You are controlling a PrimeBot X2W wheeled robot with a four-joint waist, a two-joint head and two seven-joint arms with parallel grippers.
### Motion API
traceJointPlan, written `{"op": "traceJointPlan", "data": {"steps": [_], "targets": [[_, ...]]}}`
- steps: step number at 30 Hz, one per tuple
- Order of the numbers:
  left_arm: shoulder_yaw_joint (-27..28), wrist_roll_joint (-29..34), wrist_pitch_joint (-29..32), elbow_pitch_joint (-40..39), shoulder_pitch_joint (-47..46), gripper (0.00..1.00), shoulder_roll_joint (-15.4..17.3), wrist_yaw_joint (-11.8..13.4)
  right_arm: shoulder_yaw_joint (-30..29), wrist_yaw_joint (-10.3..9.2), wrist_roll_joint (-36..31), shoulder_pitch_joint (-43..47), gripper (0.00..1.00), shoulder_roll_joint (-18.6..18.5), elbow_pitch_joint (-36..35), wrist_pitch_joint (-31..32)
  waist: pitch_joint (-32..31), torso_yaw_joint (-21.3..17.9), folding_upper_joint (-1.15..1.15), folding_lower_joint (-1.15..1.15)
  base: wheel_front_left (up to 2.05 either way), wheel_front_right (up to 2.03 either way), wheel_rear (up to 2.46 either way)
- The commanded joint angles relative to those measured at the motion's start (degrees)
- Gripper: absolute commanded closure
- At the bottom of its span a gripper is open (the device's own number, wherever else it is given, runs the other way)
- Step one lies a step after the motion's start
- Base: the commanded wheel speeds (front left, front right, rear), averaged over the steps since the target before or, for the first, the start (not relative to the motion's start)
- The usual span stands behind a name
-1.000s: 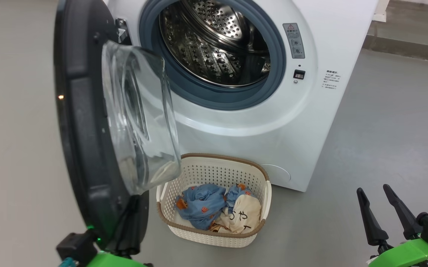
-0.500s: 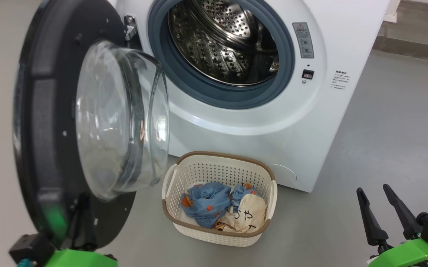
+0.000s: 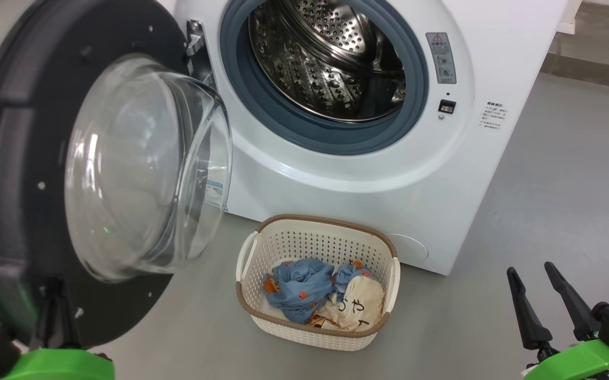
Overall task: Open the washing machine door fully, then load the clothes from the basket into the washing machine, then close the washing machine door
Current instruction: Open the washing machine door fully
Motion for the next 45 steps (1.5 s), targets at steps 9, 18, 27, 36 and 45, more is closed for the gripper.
{"op": "traceJointPlan", "data": {"steps": [9, 18, 27, 36, 45], "targets": [[8.44, 2.89, -0.86, 4.77, -8.26, 1.0, 4.42, -1.46, 0.96, 0.25, -0.68, -0.42, 0.0, -2.17, -1.73, -0.71, 1.0, -0.4, 0.0, 0.0, 0.0, 0.0, 0.0], [14.2, 6.25, -0.87, 9.8, -13.01, 1.0, 5.44, -3.77, 1.29, 0.25, -0.68, -2.01, 0.0, -3.68, -2.04, -0.71, 4.2, -0.96, 0.0, 0.0, 0.0, 0.0, 0.0], [19.7, 9.89, -0.87, 15.73, -19.0, 1.0, 6.76, -5.55, 2.07, 0.25, -0.72, -5.02, 0.0, -4.93, -2.04, -0.71, 7.58, -1.73, 0.0, 0.0, 0.0, 0.0, 0.0], [24.84, 14.27, -0.87, 21.54, -24.51, 1.0, 9.59, -7.71, 2.96, 0.25, -0.78, -7.82, 0.0, -6.11, -2.4, -0.71, 11.05, -2.93, 0.0, 0.0, 0.0, 0.0, 0.0], [28.88, 17.69, -0.87, 26.43, -29.42, 1.0, 10.79, -8.95, 3.15, 0.25, -1.03, -10.1, 0.0, -7.29, -2.56, -0.71, 14.62, -3.06, 0.0, 0.0, 0.0, 0.0, 0.0]]}}
